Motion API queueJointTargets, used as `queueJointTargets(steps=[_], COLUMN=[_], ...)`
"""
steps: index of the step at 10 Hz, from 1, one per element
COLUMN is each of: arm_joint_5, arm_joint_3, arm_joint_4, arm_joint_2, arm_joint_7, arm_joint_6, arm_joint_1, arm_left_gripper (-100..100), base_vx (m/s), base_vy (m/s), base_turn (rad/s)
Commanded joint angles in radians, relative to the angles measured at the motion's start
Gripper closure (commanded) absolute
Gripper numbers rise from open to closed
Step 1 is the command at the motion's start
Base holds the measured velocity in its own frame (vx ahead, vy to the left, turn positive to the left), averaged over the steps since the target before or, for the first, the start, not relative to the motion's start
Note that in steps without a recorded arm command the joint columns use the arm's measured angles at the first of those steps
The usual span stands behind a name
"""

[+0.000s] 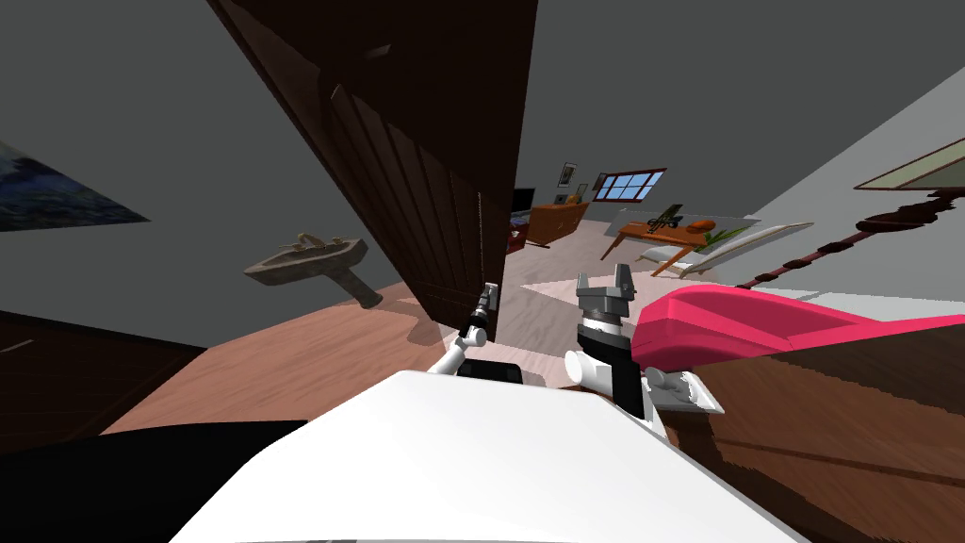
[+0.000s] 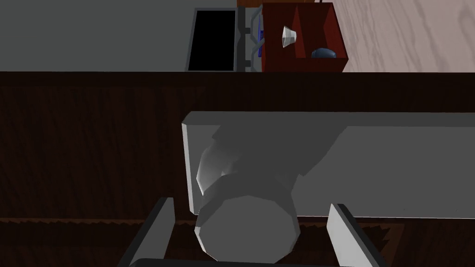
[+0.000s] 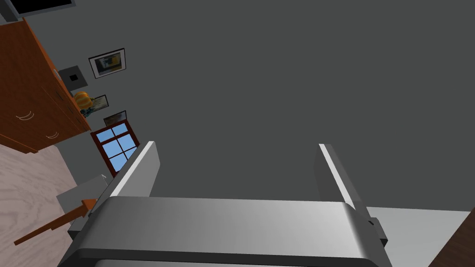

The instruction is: Push the door open

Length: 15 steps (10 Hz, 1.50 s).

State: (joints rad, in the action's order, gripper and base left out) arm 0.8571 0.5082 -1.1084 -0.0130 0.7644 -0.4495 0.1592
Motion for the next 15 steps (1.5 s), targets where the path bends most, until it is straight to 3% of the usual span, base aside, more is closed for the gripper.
queueJointTargets(steps=[1, 2, 7, 8, 11, 15], arm_joint_5=[0.0, 0.0, 0.0, 0.029, 0.088, 0.157], arm_joint_3=[0.0, 0.0, 0.0, 0.008, 0.019, 0.032], arm_joint_4=[0.0, 0.0, 0.0, -0.007, -0.025, -0.046], arm_joint_2=[0.0, 0.0, 0.0, 0.021, 0.041, 0.035], arm_joint_7=[0.0, 0.0, 0.0, 0.029, 0.087, 0.156], arm_joint_6=[0.0, 0.0, 0.0, -0.013, -0.044, -0.081], arm_joint_1=[0.0, 0.0, 0.0, -0.009, -0.024, -0.042], arm_left_gripper=[-100, 100, 100, 100, 100, 100], base_vx=[0.068, -0.011, -0.014, 0.078, 0.168, 0.167], base_vy=[-0.055, 0.007, 0.009, -0.034, -0.074, -0.078], base_turn=[0.005, 0.002, -0.005, 0.011, 0.053, 0.04])
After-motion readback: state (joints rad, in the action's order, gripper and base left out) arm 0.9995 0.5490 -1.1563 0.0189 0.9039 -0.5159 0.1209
